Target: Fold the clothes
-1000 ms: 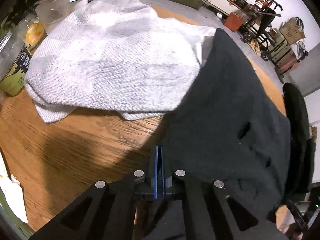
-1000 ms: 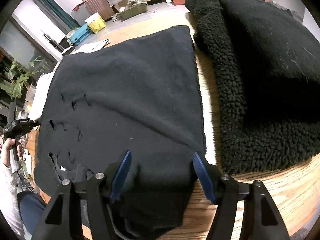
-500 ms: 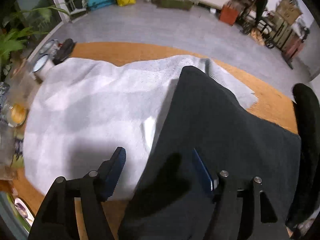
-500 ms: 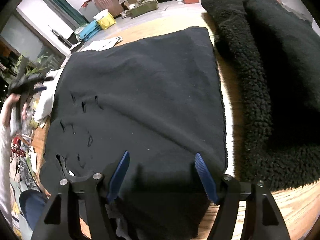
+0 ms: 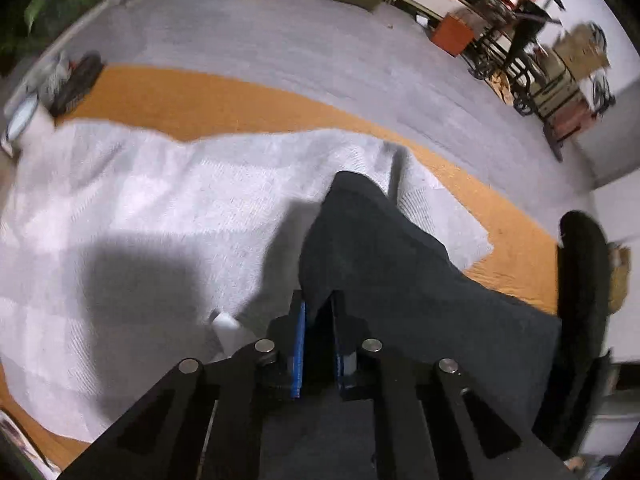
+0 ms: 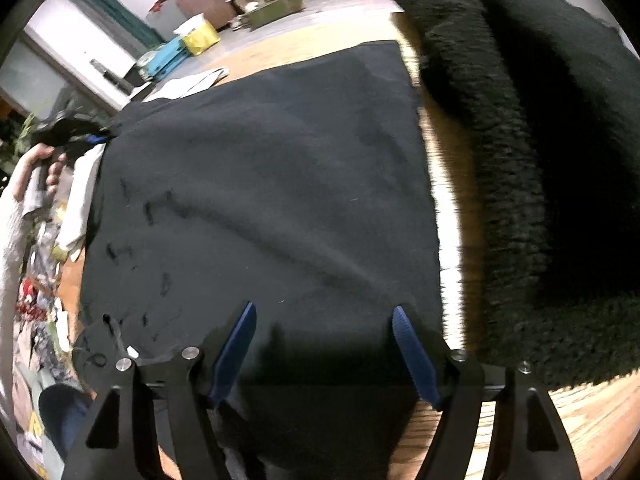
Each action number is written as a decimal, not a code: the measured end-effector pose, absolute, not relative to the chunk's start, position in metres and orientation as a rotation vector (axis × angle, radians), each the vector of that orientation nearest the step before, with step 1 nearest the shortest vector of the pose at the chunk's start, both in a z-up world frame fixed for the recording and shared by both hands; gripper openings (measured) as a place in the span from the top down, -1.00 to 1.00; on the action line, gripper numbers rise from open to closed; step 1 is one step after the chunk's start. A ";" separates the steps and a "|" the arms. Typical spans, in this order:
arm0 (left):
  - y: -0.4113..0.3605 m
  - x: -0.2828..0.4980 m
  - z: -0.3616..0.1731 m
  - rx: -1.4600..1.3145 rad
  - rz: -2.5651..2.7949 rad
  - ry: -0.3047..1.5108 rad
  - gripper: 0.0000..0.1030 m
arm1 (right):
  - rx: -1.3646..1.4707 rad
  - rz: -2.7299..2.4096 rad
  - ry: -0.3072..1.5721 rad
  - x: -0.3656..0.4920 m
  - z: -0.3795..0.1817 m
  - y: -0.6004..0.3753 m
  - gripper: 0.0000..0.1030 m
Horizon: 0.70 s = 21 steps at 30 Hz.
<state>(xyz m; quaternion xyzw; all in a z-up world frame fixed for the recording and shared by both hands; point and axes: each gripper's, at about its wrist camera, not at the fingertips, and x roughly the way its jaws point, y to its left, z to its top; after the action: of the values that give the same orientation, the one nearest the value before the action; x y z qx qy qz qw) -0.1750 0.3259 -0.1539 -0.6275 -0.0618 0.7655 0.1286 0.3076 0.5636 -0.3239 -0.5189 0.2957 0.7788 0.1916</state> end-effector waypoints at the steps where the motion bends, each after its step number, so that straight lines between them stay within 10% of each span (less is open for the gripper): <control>1: 0.319 -0.169 -0.148 -1.810 2.229 -0.218 0.76 | -1.450 2.175 0.821 0.308 -0.324 0.567 -0.46; 4: 0.299 -0.141 -0.126 -1.721 2.225 -0.294 0.62 | -1.415 2.168 0.790 0.305 -0.324 0.580 -0.45; 8: 0.284 -0.065 -0.107 -1.626 2.249 -0.162 -0.35 | -1.422 2.139 0.742 0.289 -0.333 0.590 -0.05; 14: 0.280 0.080 -0.109 -1.509 2.152 0.199 -0.38 | -1.568 2.088 0.487 0.278 -0.356 0.567 0.06; 16: 0.282 0.116 -0.105 -1.391 2.225 0.282 -0.39 | -1.572 2.087 0.466 0.275 -0.353 0.566 0.93; 20: 0.284 0.153 -0.102 -1.289 2.328 0.350 -0.39 | -1.516 2.002 0.430 0.282 -0.348 0.571 0.80; 21: 0.286 0.157 -0.103 -1.286 2.336 0.361 -0.39 | -1.515 2.000 0.448 0.286 -0.348 0.570 0.37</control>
<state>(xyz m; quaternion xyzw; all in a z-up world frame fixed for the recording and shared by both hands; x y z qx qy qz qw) 0.1574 0.2857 -0.1031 -0.4657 0.1308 0.8462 0.2235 0.2858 0.5697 -0.3483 -0.5686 0.1681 0.7504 0.2923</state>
